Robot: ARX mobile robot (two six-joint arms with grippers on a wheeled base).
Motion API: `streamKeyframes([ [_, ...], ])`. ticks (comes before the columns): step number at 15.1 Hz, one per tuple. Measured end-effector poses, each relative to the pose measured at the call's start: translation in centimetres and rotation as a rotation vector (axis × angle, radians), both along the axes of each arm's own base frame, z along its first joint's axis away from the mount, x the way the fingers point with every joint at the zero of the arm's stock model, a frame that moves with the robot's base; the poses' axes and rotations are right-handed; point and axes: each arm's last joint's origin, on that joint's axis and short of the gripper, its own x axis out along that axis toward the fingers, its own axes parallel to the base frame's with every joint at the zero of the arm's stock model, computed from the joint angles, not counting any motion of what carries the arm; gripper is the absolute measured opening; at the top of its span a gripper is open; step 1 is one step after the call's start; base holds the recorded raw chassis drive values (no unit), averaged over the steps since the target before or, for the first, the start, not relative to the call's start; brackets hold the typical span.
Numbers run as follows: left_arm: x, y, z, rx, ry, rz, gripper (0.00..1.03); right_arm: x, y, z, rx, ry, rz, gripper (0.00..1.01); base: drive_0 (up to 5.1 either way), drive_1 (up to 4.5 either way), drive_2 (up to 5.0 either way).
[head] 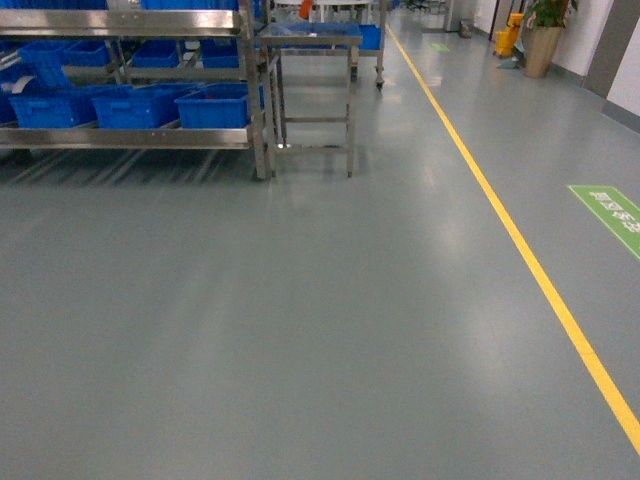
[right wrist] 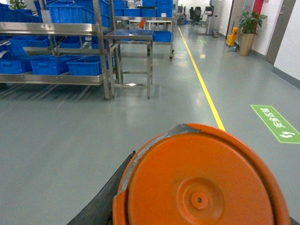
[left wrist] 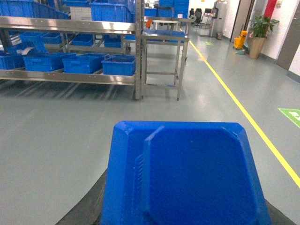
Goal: Sort blue parts and orange caps into right shelf containers
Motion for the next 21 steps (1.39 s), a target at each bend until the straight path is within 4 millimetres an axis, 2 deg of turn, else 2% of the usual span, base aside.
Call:
streamKeyframes([
  [21,0.0,0.0,-0.03,0.0,0.003,0.0,0.41,0.0,0.0,-0.01,0.0,0.002,0.0,0.43,0.0,4.24,-4.2],
])
